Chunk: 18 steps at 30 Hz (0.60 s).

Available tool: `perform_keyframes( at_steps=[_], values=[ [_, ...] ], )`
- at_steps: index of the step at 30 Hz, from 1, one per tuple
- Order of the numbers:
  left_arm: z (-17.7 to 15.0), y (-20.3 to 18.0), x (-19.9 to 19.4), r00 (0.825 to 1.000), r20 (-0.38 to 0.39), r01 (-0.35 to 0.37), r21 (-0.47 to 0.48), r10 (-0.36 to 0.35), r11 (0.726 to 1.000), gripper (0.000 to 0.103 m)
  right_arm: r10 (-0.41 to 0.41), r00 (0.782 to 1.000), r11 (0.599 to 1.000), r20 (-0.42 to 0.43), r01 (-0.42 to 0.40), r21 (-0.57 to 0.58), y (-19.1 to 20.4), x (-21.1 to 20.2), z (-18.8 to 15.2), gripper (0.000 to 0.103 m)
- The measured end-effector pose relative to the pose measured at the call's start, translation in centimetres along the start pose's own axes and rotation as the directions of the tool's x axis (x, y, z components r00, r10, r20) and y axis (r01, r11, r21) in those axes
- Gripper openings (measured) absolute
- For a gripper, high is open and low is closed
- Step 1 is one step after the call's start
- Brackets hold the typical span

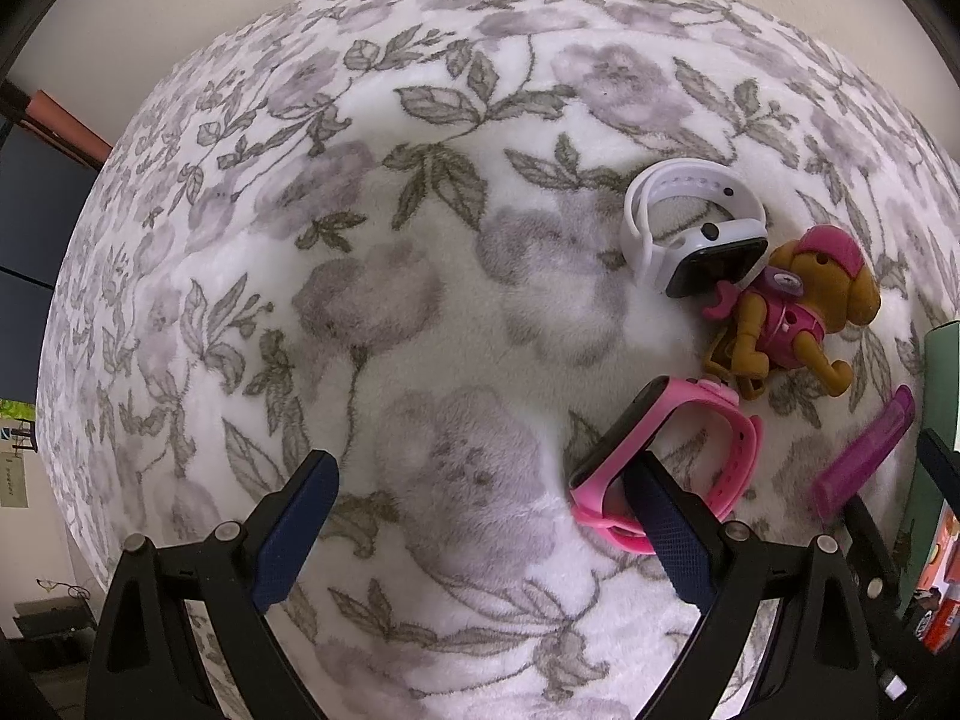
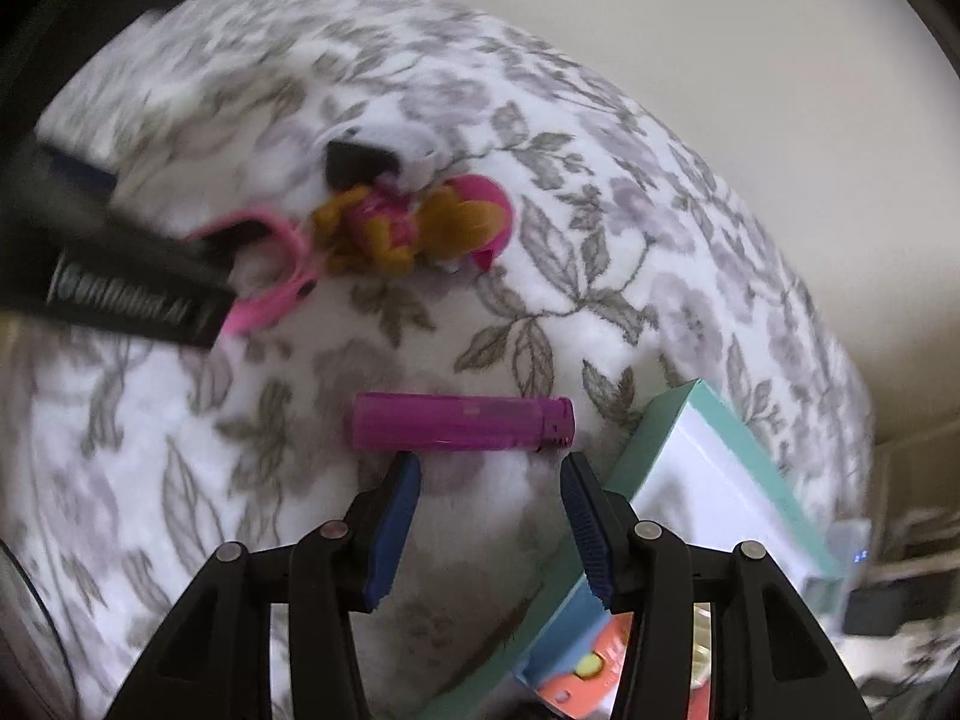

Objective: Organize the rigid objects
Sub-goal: 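Move both open tools down toward the pink watch band and purple lighter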

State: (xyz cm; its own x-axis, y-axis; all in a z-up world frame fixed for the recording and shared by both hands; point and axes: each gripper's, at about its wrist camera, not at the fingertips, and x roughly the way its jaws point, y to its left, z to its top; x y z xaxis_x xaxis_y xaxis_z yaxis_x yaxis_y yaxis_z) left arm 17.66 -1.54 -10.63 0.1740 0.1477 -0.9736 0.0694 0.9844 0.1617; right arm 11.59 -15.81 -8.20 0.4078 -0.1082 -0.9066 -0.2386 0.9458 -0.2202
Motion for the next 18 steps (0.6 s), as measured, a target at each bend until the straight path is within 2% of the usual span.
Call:
perform_keyframes(
  at_steps=[8,10,14,18],
  values=[
    [0.1,0.4,0.2,1.000,-0.008,0.027,-0.010,-0.027,1.000,0.097,0.111,0.993,0.987,0.033,-0.114,0.116,-1.6,0.3,0.7,0.064],
    [0.1,0.3,0.2,0.999,-0.005,0.032,-0.008,-0.032,0.999,0.096,0.157,0.987,0.976,0.044,-0.162,0.145,-1.8,0.3,0.8,0.072],
    [0.1,0.5,0.1,0.998,-0.004,0.068,-0.001,-0.068,0.998,0.084,0.215,0.975,0.955,0.062,-0.223,0.197,-2.4,0.5,1.1,0.074],
    [0.1,0.3,-0.1,0.995,-0.004,0.096,0.013,-0.096,0.995,0.074,0.258,0.962,0.935,0.086,-0.272,0.226,-2.7,0.6,1.3,0.084]
  ],
)
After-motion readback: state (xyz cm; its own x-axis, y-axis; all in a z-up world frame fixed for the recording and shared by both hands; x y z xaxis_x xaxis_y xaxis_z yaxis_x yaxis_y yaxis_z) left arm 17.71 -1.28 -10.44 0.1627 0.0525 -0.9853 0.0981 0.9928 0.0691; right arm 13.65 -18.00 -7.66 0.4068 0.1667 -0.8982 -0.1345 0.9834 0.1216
